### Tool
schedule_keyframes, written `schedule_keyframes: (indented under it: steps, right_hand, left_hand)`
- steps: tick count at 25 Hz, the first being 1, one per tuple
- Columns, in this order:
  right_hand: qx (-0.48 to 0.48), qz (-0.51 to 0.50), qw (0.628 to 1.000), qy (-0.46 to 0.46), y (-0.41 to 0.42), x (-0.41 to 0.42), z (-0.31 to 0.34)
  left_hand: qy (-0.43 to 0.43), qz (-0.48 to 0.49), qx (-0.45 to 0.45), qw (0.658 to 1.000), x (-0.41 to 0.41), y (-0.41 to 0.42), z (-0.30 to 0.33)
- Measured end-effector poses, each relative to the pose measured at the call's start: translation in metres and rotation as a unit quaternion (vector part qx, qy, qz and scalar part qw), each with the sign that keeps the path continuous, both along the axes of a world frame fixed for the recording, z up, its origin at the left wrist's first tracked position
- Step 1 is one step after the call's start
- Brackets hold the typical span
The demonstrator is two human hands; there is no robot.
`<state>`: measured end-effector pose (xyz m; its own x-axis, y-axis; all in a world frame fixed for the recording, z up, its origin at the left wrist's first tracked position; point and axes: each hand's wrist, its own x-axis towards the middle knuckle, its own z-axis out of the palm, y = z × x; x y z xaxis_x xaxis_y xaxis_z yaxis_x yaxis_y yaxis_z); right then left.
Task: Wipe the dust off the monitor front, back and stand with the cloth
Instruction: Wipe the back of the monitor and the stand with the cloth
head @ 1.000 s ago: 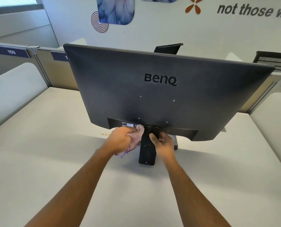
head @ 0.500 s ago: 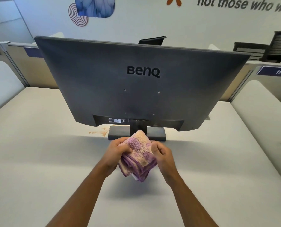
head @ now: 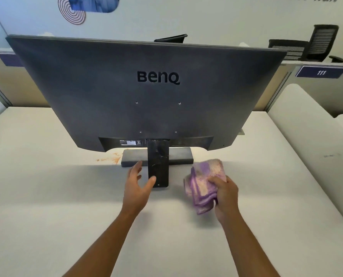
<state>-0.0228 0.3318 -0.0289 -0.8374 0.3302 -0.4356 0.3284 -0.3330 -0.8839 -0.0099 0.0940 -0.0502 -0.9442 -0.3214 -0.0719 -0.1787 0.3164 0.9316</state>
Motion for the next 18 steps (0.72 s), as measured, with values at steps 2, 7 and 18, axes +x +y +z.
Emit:
schedule_keyframes:
  steps: [2, 7, 18]
  right_hand:
    - [0.084, -0.049, 0.995, -0.022, 0.002, -0.014, 0.004]
    - [0.238, -0.059, 0.969, 0.008, -0.032, -0.055, 0.017]
    - [0.340, 0.015, 0.931, 0.131, -0.092, -0.067, 0.010]
  left_hand:
    - [-0.025, -0.057, 0.009, 0.998, -0.008, 0.003, -0.001]
    - [-0.033, -0.059, 0.060, 0.996, -0.033, 0.003, 0.005]
    - [-0.067, -0.109, -0.015, 0.992, -0.042, -0.006, -0.006]
